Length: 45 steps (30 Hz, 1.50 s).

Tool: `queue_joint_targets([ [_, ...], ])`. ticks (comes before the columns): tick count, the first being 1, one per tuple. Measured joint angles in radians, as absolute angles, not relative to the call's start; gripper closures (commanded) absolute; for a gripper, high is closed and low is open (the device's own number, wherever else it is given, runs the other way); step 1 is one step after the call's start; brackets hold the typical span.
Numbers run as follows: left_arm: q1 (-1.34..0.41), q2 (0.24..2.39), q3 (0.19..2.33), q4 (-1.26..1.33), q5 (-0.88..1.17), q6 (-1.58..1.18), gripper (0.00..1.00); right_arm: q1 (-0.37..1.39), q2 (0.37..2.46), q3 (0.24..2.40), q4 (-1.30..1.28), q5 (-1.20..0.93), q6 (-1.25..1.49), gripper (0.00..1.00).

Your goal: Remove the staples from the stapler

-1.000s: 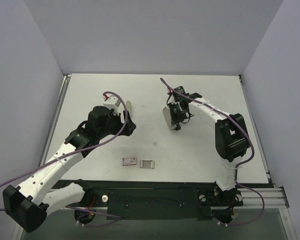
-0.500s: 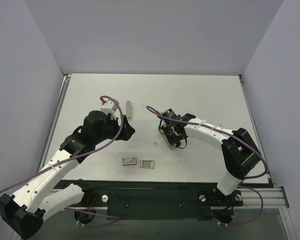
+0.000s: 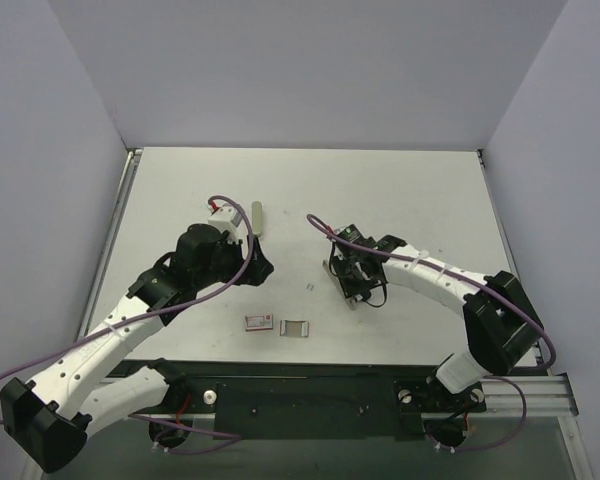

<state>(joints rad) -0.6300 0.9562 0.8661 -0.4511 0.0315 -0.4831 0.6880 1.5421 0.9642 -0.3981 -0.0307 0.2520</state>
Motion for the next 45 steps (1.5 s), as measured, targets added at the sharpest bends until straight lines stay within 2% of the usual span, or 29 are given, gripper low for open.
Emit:
queue_joint_targets([
  [7, -0.645, 1.013, 0.872, -0.445, 0.031, -0.486, 0.18, 0.688, 1.438, 0.936, -0.407, -0.032, 0.327, 0.69],
  [13, -0.662, 1.116, 0.903, -0.429, 0.031, -0.485, 0.2, 0.688, 1.249, 0.875, -0.402, -0.045, 0.436, 0.73],
  [15, -0.665, 1.159, 0.928, -0.414, 0.032, -0.485, 0.21, 0.688, 1.203, 0.834, -0.39, -0.059, 0.475, 0.76],
  [20, -0.682, 1.29, 1.007, -0.363, 0.042, -0.482, 0.23, 0.688, 1.168, 0.732, -0.356, -0.084, 0.559, 0.95],
  [21, -0.686, 1.319, 1.021, -0.352, 0.044, -0.481, 0.25, 0.689, 1.169, 0.712, -0.347, -0.093, 0.575, 1.0],
  [25, -0.7, 1.437, 1.098, -0.324, 0.063, -0.472, 0.38, 0.69, 1.185, 0.652, -0.3, -0.125, 0.627, 1.0],
  [28, -0.709, 1.54, 1.174, -0.296, 0.084, -0.464, 0.66, 0.69, 1.208, 0.625, -0.249, -0.148, 0.657, 1.0],
  [29, -0.711, 1.576, 1.2, -0.285, 0.091, -0.461, 0.71, 0.691, 1.216, 0.617, -0.231, -0.154, 0.668, 1.0],
  [30, -0.713, 1.612, 1.227, -0.274, 0.101, -0.459, 0.84, 0.691, 1.225, 0.612, -0.215, -0.159, 0.679, 1.0],
  [31, -0.715, 1.649, 1.253, -0.264, 0.113, -0.455, 0.88, 0.693, 1.233, 0.606, -0.197, -0.164, 0.69, 1.0],
  [32, -0.717, 1.684, 1.278, -0.255, 0.124, -0.454, 1.0, 0.694, 1.24, 0.599, -0.178, -0.167, 0.703, 1.0],
  [45, -0.739, 2.081, 1.595, -0.217, 0.223, -0.44, 1.0, 0.696, 1.328, 0.564, -0.039, -0.141, 0.828, 1.0],
])
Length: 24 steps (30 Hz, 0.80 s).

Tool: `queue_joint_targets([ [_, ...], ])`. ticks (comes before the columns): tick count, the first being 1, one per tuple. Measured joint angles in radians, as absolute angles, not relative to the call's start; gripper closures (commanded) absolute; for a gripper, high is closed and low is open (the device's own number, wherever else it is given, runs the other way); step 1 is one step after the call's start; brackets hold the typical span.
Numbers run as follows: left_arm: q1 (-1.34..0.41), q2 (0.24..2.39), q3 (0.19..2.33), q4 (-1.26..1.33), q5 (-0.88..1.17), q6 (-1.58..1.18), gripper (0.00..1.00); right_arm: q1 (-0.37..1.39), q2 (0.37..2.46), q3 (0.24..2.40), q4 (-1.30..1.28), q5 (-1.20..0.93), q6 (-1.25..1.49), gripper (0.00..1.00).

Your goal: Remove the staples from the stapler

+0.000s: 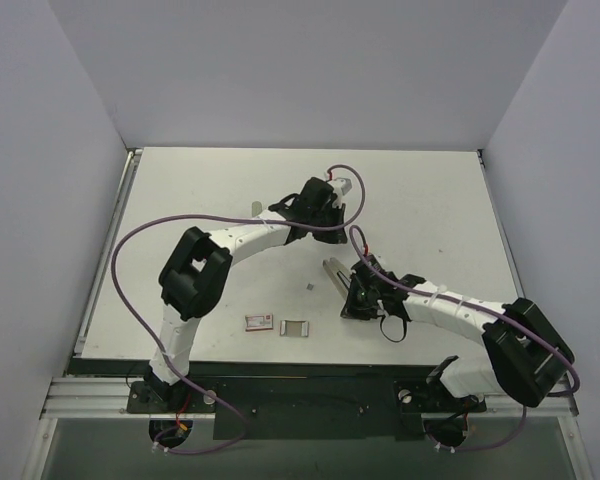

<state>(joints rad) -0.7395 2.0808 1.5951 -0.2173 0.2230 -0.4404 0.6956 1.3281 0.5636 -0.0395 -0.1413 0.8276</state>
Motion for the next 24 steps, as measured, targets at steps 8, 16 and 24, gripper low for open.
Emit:
queue_joint_targets([
  [8, -0.751, 2.191, 1.658, -0.231, 0.238, -0.424, 1.0, 0.694, 1.361, 0.564, -0.038, -0.072, 0.867, 1.0],
  [16, -0.752, 2.201, 1.589, -0.23, 0.213, -0.397, 1.0, 0.633, 1.369, 0.566, -0.041, -0.026, 0.894, 1.0],
  [24, -0.754, 2.118, 1.44, -0.179, 0.211, -0.397, 1.0, 0.522, 1.374, 0.579, -0.06, 0.012, 0.881, 1.0],
])
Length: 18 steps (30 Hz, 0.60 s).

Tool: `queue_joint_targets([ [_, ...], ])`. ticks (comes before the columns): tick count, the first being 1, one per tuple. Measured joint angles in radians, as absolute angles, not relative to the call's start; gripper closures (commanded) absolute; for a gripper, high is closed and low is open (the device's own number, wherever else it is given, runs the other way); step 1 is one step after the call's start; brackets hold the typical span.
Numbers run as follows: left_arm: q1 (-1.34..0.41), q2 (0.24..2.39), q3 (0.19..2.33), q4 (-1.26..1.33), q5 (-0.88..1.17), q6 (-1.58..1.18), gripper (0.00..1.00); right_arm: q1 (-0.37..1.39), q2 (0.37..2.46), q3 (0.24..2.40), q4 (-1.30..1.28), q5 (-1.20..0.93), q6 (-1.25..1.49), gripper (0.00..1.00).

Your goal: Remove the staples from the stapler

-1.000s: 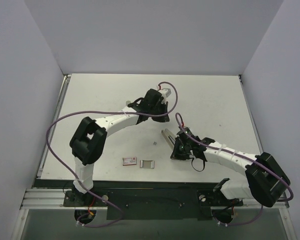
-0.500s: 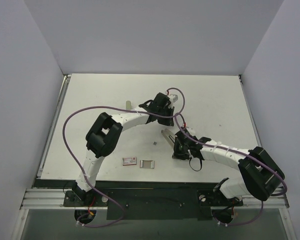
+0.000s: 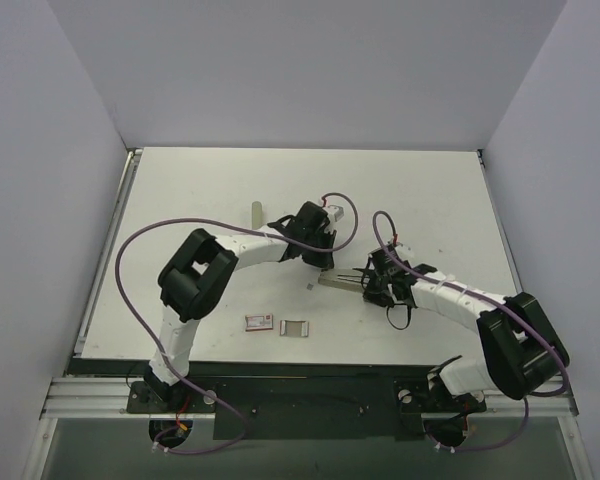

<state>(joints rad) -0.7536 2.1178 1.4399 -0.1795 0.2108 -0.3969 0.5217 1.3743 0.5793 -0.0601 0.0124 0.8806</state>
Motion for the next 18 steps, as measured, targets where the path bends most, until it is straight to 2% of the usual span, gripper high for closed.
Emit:
queue_joint_targets([
  [16, -0.867, 1.938, 1.167, -0.101, 0.214, -0.44, 1.0, 0.425, 1.456, 0.749, -0.136, 0.047, 0.765, 1.0],
  [18, -0.884, 1.932, 1.156, -0.09, 0.214, -0.446, 1.0, 0.414, 1.456, 0.764, -0.15, 0.048, 0.752, 0.96],
])
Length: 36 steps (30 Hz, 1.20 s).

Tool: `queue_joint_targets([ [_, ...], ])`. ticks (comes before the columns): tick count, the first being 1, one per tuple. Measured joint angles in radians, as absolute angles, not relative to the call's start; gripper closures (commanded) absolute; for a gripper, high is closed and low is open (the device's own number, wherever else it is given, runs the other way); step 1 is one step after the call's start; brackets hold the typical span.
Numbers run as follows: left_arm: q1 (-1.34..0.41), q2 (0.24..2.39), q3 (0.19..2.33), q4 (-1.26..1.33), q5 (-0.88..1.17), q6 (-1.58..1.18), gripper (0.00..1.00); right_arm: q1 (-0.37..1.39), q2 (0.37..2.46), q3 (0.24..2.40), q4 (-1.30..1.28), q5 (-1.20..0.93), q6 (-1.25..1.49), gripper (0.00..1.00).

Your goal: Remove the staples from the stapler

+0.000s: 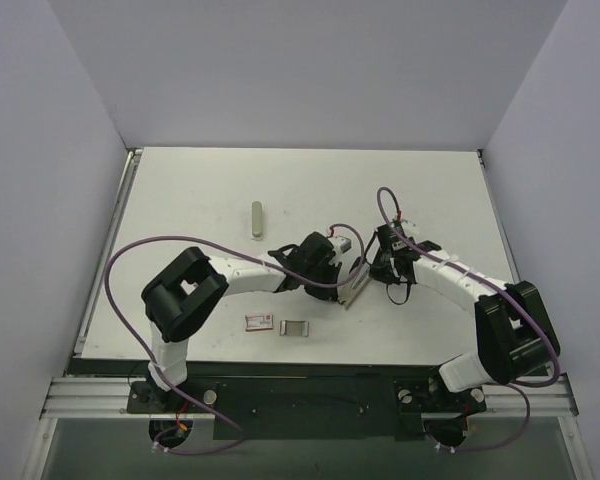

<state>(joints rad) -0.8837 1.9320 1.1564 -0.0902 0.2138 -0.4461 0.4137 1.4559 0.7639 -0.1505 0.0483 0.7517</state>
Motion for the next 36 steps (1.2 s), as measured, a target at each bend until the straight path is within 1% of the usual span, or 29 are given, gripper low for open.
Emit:
queue_joint_targets([
  [6, -0.904, 1.856, 1.105, -0.084, 0.214, -0.467, 1.0, 0.405, 1.418, 0.78, -0.206, 0.068, 0.72, 0.85],
  [9, -0.902, 1.791, 1.087, -0.08, 0.212, -0.472, 1.0, 0.405, 1.368, 0.783, -0.241, 0.068, 0.713, 0.76],
  [12, -0.902, 1.722, 1.072, -0.075, 0.201, -0.479, 0.99, 0.408, 1.33, 0.796, -0.258, 0.064, 0.717, 0.73],
  [13, -0.902, 1.703, 1.069, -0.075, 0.196, -0.482, 0.9, 0.41, 1.325, 0.799, -0.26, 0.063, 0.719, 0.73],
  [14, -0.902, 1.676, 1.061, -0.073, 0.186, -0.483, 0.85, 0.414, 1.32, 0.805, -0.264, 0.064, 0.727, 0.73],
  [15, -0.902, 1.658, 1.055, -0.073, 0.181, -0.483, 0.77, 0.419, 1.32, 0.808, -0.266, 0.063, 0.731, 0.73],
  [16, -0.902, 1.633, 1.043, -0.073, 0.174, -0.483, 0.74, 0.428, 1.32, 0.812, -0.268, 0.064, 0.736, 0.72],
  [17, -0.902, 1.617, 1.035, -0.073, 0.168, -0.478, 0.67, 0.436, 1.322, 0.814, -0.27, 0.062, 0.739, 0.72],
  [22, -0.902, 1.562, 0.991, -0.085, 0.125, -0.464, 0.53, 0.482, 1.367, 0.852, -0.275, 0.064, 0.779, 0.72],
  [23, -0.902, 1.551, 0.977, -0.085, 0.113, -0.463, 0.44, 0.487, 1.382, 0.858, -0.274, 0.064, 0.788, 0.72],
  [27, -0.902, 1.491, 0.921, -0.097, 0.081, -0.459, 0.42, 0.497, 1.436, 0.862, -0.273, 0.067, 0.83, 0.72],
  [29, -0.902, 1.464, 0.907, -0.101, 0.073, -0.459, 0.37, 0.497, 1.456, 0.862, -0.273, 0.07, 0.851, 0.72],
  [30, -0.902, 1.452, 0.901, -0.101, 0.071, -0.458, 0.33, 0.498, 1.462, 0.862, -0.273, 0.073, 0.862, 0.72],
  [31, -0.902, 1.438, 0.894, -0.101, 0.067, -0.459, 0.32, 0.498, 1.465, 0.862, -0.273, 0.075, 0.873, 0.72],
  [36, -0.902, 1.387, 0.876, -0.101, 0.057, -0.458, 0.3, 0.499, 1.464, 0.862, -0.273, 0.095, 0.914, 0.71],
])
